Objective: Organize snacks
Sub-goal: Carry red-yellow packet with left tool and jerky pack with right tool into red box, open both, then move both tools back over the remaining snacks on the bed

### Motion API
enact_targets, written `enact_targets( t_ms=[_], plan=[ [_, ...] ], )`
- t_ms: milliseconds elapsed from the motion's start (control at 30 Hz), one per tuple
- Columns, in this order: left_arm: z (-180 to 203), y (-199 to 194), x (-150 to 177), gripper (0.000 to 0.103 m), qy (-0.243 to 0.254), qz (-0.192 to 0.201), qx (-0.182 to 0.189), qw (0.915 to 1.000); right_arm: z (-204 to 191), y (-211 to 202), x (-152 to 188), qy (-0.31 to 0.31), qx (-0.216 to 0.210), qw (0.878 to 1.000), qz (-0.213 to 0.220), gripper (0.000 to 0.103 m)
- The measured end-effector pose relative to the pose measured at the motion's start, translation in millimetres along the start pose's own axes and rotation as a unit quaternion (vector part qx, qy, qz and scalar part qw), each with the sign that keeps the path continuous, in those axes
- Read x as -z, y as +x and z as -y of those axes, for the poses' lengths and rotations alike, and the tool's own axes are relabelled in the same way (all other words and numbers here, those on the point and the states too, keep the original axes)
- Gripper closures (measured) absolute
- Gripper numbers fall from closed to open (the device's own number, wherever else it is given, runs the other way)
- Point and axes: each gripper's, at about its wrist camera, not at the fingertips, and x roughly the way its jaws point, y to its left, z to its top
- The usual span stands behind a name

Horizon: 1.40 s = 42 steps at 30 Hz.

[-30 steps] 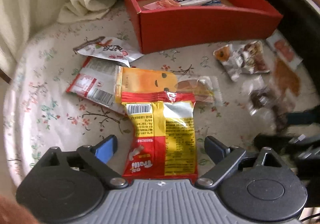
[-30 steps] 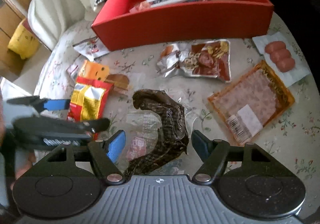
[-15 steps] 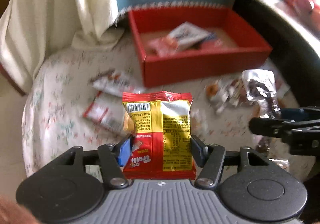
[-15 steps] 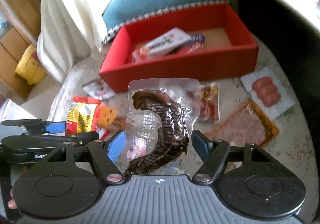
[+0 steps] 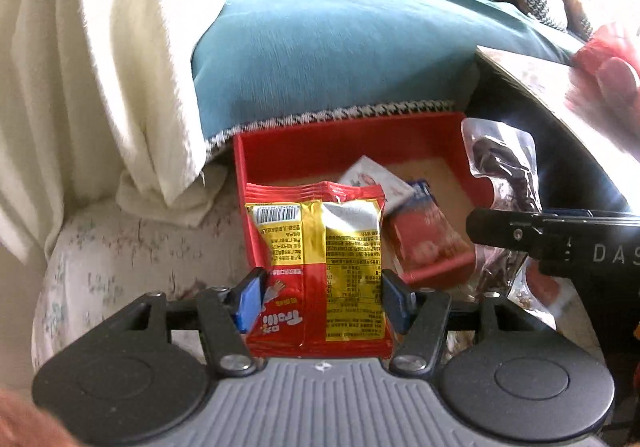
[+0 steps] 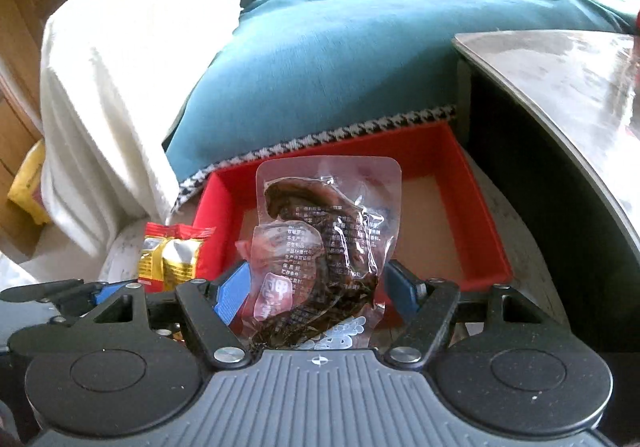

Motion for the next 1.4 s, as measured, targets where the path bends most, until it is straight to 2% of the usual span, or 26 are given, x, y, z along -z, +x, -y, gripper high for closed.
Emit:
enact_targets(
  t_ms=[333,633,767,933,1033,1100,1333,1400],
  plan=[
    [14,33,-21,0.050,0.017,0.010,-0.027,0.9994,19,39,-35,0.017,0.016,1.000,0.001,0.025],
    [16,57,-34,0.049,0.025,0.005,-0.044,0.9987,24,75,-45,0.009,0.028,0.999,-0.021,0.025],
    [18,59,-37,0.053,0.034,0.010,-0.050,0.9981,26,87,-46,0.008,0.035,0.999,-0.031,0.025],
    [14,68,-36,0.053,0.033,-0.002,-0.053,0.9980,28,101,-42,0.004,0.047,0.998,-0.045,0.022],
    [14,67,-35,0.053,0.030,-0.004,-0.051,0.9982,30,106,-41,0.008,0.047,0.997,-0.052,0.022],
    [15,65,-35,0.052,0.034,-0.001,-0.052,0.9981,31,105,-41,0.010,0.049,0.997,-0.052,0.015],
    [11,65,-34,0.051,0.031,-0.007,-0.050,0.9983,35,99,-43,0.012,0.059,0.997,-0.041,0.014],
    [9,62,-34,0.048,0.029,-0.007,-0.049,0.9984,34,99,-43,0.006,0.064,0.997,-0.042,0.013]
  ],
)
